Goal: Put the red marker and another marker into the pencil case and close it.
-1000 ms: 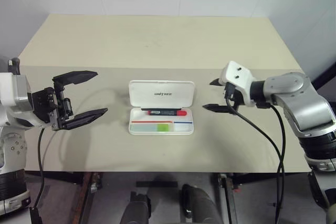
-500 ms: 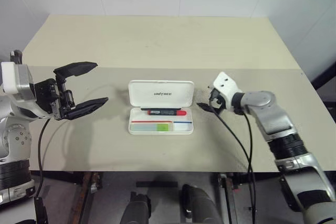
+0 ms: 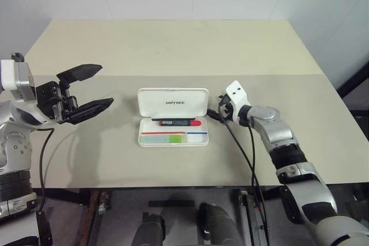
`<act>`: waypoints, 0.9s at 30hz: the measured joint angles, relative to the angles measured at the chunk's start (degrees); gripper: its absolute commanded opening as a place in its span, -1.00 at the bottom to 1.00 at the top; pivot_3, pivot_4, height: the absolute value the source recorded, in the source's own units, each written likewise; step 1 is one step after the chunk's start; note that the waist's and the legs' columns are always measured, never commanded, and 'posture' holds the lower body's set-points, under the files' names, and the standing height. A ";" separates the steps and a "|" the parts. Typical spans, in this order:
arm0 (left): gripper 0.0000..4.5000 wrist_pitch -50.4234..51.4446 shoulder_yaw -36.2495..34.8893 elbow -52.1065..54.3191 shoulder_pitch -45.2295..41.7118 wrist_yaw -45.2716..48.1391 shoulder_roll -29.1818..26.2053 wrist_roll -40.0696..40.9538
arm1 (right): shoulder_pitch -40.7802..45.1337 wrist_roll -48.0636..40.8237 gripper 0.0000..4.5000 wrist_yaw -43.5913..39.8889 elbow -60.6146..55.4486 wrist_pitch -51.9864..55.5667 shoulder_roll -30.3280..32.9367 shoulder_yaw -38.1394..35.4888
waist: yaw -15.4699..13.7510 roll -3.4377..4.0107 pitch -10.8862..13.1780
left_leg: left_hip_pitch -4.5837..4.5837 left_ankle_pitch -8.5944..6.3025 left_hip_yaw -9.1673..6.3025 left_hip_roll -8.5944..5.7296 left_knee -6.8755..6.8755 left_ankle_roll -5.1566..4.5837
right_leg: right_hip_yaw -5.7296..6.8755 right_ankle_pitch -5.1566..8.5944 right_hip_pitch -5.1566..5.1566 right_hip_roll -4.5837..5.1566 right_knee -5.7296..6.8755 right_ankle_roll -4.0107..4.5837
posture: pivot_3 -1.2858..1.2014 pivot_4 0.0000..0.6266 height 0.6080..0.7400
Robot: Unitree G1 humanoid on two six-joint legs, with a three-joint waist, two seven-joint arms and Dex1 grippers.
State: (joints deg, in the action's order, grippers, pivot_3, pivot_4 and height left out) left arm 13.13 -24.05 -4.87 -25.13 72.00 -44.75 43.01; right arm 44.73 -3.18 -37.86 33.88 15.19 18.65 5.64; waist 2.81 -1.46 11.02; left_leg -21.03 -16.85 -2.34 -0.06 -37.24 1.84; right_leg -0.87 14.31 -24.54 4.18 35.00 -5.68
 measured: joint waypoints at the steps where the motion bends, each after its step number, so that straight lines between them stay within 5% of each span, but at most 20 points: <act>1: 1.00 0.05 0.00 0.04 0.00 -0.07 0.00 0.00 | 0.26 -0.07 0.98 0.09 0.83 -0.31 -0.52 -0.25 | 0.24 -0.03 -0.02 | 0.01 0.03 0.00 0.00 0.00 0.00 | 0.00 -0.02 0.00 0.00 0.01 0.03 | 0.03 -0.52 1.00; 16: 1.00 0.65 -0.47 2.00 0.43 -1.23 -0.28 0.00 | 9.12 1.76 0.98 3.21 18.87 -8.23 -7.29 -0.65 | 2.61 -0.23 -0.08 | 0.89 0.07 0.18 0.24 0.09 -0.04 | -1.26 -0.40 0.20 -0.78 0.12 0.26 | 0.03 -0.52 1.00; 27: 1.00 1.17 -1.41 4.40 2.34 -1.96 -0.28 0.44 | 15.15 4.17 0.98 14.44 30.54 -13.79 -9.40 -1.62 | 2.20 -0.31 -0.07 | 0.82 0.43 0.34 0.21 0.09 -0.41 | -1.46 -0.64 0.25 -0.75 -0.40 0.85 | 0.03 -0.52 1.00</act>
State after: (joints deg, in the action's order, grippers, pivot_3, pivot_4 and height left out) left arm 14.31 -25.46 -0.47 -22.80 70.04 -45.02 43.45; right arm 59.89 1.00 -23.41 64.42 1.40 9.25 4.03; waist 5.01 -1.77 10.94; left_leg -20.21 -16.42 -1.99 0.16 -37.15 1.43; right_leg -2.32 13.66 -24.30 3.43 34.60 -4.83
